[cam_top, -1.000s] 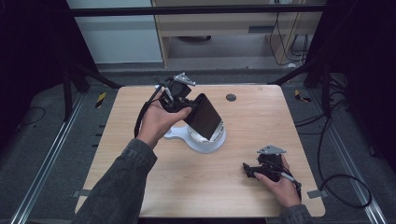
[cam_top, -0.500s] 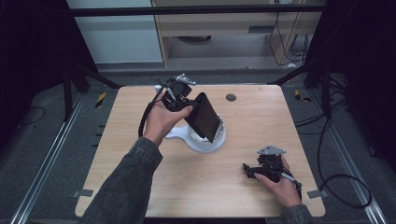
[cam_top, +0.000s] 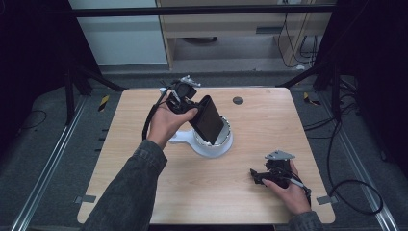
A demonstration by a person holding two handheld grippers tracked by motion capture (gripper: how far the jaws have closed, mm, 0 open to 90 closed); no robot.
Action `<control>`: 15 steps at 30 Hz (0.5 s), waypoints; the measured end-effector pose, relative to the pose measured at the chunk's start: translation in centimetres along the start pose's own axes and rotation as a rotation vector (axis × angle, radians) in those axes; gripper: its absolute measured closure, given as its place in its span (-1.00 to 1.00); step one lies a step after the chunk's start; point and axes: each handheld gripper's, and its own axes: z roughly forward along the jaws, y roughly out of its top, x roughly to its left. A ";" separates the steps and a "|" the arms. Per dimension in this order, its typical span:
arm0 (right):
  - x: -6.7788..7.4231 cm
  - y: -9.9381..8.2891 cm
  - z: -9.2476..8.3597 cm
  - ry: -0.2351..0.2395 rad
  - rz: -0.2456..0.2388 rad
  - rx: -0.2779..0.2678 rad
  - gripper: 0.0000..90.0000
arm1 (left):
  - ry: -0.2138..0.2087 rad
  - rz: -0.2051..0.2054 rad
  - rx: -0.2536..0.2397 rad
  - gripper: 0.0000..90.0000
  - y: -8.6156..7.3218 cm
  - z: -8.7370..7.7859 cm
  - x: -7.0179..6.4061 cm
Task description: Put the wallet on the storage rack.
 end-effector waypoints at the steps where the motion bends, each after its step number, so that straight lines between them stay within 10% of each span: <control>1: 0.0 0.0 0.0 0.000 0.000 0.000 -0.92 | -0.001 0.003 0.009 0.77 -0.1 0.3 0.1; 15: 0.0 0.0 0.0 0.000 0.000 -0.001 -0.92 | -0.016 -0.019 0.045 0.76 -0.2 3.0 0.6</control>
